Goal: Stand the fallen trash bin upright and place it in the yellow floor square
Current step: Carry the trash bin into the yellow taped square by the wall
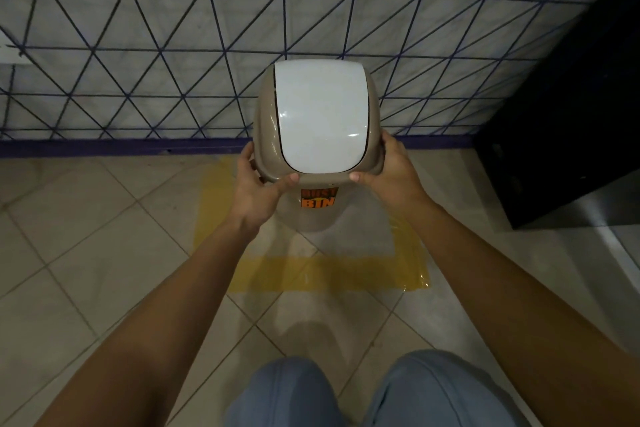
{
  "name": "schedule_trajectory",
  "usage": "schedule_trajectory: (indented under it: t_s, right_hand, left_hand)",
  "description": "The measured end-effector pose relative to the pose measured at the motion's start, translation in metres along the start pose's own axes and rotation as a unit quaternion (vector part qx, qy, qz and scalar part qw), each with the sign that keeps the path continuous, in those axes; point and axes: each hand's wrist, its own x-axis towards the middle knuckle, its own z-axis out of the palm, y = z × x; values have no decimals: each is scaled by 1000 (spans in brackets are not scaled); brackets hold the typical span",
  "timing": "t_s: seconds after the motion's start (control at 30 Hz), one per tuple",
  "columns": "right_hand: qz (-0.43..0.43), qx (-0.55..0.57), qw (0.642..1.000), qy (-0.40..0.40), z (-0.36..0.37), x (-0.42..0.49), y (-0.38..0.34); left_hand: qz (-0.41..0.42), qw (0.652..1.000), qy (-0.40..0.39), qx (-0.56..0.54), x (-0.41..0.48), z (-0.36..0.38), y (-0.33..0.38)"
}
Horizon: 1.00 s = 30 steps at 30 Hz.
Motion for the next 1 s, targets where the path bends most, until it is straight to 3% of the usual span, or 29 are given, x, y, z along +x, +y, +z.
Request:
schedule_trajectory:
  t_s: [0.8,1.0]
  right_hand:
    - [-6,15,1000,15,13,50,-4]
    - [22,26,999,-11,7,56,-7]
  left_hand:
    - [-33,999,-2,35,62,-9,6]
    - [-36,998,4,43,62,-6,11]
